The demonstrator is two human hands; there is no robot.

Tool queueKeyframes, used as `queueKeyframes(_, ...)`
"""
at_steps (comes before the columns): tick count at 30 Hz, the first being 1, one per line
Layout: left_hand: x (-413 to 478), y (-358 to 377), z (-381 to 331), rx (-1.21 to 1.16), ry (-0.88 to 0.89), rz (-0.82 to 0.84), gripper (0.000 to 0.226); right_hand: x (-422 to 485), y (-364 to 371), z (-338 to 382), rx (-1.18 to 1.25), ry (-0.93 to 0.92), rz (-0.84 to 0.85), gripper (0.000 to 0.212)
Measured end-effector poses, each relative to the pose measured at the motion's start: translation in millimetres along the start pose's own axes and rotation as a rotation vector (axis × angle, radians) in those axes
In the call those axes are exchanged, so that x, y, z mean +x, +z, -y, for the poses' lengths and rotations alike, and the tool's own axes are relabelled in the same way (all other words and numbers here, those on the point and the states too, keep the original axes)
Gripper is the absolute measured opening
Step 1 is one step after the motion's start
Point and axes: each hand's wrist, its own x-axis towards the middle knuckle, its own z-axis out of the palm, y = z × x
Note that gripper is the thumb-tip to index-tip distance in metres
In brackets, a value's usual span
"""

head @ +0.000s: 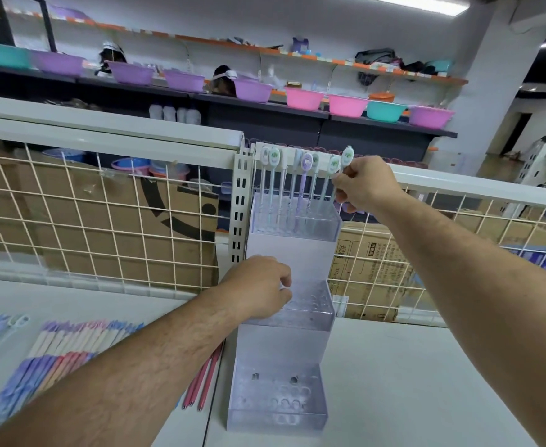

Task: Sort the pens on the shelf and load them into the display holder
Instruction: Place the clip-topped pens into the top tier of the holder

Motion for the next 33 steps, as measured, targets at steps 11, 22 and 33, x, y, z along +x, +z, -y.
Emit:
queueKeyframes(11,0,0,0,0.024,-0.007,0.024,0.028,-10,7,-7,-0.120,-0.003,0.082,0.014)
queueKeyframes(22,-3,-2,2,0.015,0.010,0.027,0.030,-76,16,-30,-0.223,-0.026,-0.049,0.006)
queueKeyframes(33,-34,-11,12,-0.090,0.026,-0.072,0.034,-154,47,-29,-0.357,-0.041,0.139,0.028)
